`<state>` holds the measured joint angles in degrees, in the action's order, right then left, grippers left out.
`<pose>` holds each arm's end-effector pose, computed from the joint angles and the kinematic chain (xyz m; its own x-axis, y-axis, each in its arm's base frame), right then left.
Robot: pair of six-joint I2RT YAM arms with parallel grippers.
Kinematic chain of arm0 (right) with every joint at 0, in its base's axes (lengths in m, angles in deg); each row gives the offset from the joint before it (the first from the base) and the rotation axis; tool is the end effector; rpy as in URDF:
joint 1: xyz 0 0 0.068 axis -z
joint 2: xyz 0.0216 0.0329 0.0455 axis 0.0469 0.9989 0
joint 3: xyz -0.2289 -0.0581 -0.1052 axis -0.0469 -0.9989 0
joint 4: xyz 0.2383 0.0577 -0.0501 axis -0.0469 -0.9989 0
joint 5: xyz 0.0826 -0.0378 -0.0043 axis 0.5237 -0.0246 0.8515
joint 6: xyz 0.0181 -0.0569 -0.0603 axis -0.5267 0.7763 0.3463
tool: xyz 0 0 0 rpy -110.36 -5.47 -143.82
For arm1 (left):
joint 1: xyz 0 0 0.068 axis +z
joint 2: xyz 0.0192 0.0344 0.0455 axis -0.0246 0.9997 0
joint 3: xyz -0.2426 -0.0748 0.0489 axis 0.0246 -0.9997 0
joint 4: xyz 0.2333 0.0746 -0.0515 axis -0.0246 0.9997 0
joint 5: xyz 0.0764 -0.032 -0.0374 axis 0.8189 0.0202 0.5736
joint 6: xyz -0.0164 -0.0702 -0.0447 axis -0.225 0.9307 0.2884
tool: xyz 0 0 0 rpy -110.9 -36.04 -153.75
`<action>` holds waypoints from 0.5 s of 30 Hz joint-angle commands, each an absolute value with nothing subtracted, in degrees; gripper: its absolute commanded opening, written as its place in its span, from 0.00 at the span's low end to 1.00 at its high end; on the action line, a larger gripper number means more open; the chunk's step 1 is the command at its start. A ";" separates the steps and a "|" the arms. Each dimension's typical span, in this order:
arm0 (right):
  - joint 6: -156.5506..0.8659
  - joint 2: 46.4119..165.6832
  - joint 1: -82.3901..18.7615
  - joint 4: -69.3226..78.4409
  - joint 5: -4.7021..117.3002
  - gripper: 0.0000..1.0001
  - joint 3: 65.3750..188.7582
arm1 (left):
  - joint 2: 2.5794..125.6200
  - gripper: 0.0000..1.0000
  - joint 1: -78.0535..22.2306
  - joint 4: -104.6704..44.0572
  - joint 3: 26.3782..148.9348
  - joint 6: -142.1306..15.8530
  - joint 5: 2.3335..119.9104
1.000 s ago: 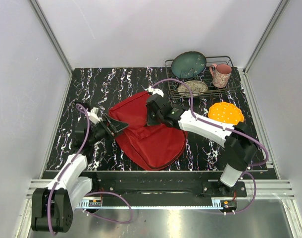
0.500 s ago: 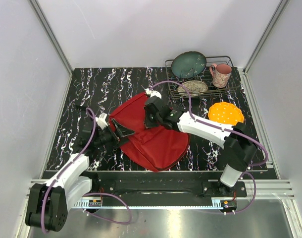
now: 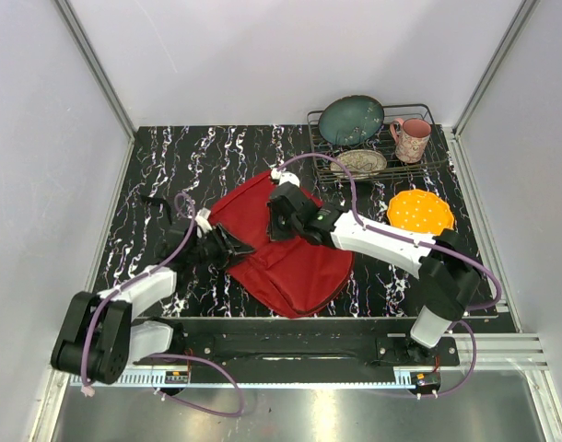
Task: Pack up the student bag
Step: Zip the student bag at the center of the board.
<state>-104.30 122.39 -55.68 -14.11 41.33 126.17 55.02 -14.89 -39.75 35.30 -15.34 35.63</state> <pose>0.2486 0.3141 0.2273 -0.7397 -0.0772 -0.6685 -0.3937 0.8553 0.3368 0.2192 -0.0951 0.1360 -0.8317 -0.5364 -0.1434 -0.1554 0.4728 -0.8674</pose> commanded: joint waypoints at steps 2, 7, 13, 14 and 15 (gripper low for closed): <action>-104.51 119.27 -56.30 -12.51 41.36 0.00 125.53 | 59.70 0.13 -16.18 -48.68 39.12 -16.00 36.25; -104.34 119.10 -56.21 -14.09 38.21 0.00 125.61 | 58.22 0.00 -14.16 -41.67 43.25 -22.84 36.69; -104.60 119.36 -55.16 -16.11 32.23 0.00 125.97 | 53.21 0.00 -2.48 -30.24 46.60 -33.65 31.33; -105.21 119.27 -54.11 -16.29 32.05 0.00 125.88 | 52.94 0.00 0.32 -28.40 46.95 -34.72 30.20; -105.57 118.75 -53.58 -16.12 31.87 0.00 125.18 | 52.68 0.00 1.56 -26.90 46.95 -35.42 29.49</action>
<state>-104.76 122.00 -55.46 -14.51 37.13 125.34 56.13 -5.42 -31.08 43.48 -27.26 30.99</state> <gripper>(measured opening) 0.007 0.044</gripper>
